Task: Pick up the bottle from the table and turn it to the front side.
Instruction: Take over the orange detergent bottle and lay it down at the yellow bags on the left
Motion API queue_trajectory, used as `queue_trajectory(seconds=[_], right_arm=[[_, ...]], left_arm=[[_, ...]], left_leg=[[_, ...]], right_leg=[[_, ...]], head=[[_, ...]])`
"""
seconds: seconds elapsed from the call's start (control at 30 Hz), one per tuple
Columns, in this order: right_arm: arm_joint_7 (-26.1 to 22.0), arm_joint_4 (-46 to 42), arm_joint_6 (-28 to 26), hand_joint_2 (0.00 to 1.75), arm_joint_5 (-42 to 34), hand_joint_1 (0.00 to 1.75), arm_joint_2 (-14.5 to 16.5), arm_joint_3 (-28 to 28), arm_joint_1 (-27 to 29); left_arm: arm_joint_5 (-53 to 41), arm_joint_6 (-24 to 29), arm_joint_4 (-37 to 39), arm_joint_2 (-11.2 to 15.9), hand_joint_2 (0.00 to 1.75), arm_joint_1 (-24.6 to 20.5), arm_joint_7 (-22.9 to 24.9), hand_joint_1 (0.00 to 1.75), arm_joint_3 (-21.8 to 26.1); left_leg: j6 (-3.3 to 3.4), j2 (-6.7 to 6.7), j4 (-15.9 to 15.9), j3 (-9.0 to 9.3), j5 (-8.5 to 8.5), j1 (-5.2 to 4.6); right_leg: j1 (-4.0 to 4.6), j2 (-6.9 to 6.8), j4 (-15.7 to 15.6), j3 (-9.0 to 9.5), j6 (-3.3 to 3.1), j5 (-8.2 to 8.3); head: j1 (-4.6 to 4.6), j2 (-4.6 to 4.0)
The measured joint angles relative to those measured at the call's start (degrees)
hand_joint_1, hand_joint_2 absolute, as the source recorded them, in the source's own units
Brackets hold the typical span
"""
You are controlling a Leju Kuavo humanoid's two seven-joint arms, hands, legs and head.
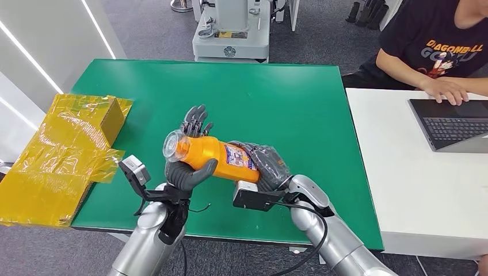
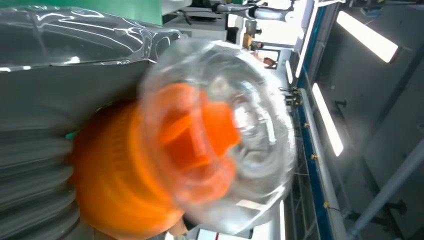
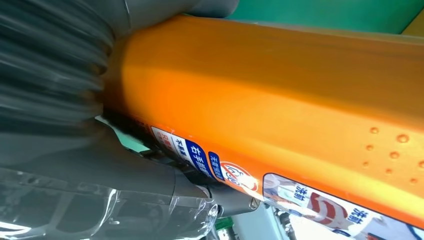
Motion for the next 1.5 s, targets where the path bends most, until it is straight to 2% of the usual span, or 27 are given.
queue_trajectory(seconds=[0.37,0.5,0.53,0.73,1.43,1.5], right_arm=[[-0.1,1.1,3.0,1.75,0.3,1.75,0.1,1.1,-1.1],[-0.2,1.5,3.4,1.75,0.3,1.75,0.3,1.1,-1.6],[-0.1,1.5,3.4,1.75,0.3,1.75,0.4,1.1,-1.7],[0.4,1.7,3.5,1.75,0.2,1.75,0.4,1.0,-1.9],[0.4,1.7,4.2,1.75,-0.5,1.74,0.9,1.0,-1.8],[0.4,1.7,4.2,1.75,-0.5,0.91,0.9,1.0,-1.8]], left_arm=[[-2.0,0.9,-2.2,0.7,1.75,0.0,-0.1,0.01,0.7],[-4.5,2.9,-3.0,0.9,1.75,0.0,0.0,1.7,0.7],[-5.2,3.6,-3.1,1.0,1.75,0.1,0.0,1.75,0.7],[-7.8,6.2,-3.6,1.1,1.75,0.6,0.1,1.75,0.7],[-7.9,6.6,-3.9,0.8,1.75,0.7,0.1,1.75,0.7],[-7.9,6.6,-3.9,0.8,1.75,0.8,0.1,1.75,0.7]], left_leg=[[0.0,0.01,0.0,0.0,0.0,0.0],[0.0,0.0,0.0,0.0,0.0,0.0],[0.0,0.0,0.0,0.0,0.0,0.0],[0.0,0.01,0.0,0.0,0.0,0.0],[0.0,0.0,0.0,0.0,0.0,0.0],[0.0,0.0,0.0,0.0,0.0,0.0]], right_leg=[[0.0,0.0,0.0,0.0,0.0,0.0],[0.0,0.0,0.0,0.0,0.0,0.0],[0.0,0.0,0.0,0.0,0.0,0.0],[0.0,0.01,0.0,0.0,0.0,0.0],[0.0,0.0,0.0,0.0,0.0,0.0],[0.0,0.0,0.0,0.0,0.0,0.0]], head=[[0.0,0.0],[-0.01,0.0],[0.0,0.0],[-0.01,0.0],[0.0,0.0],[-0.01,0.0]])
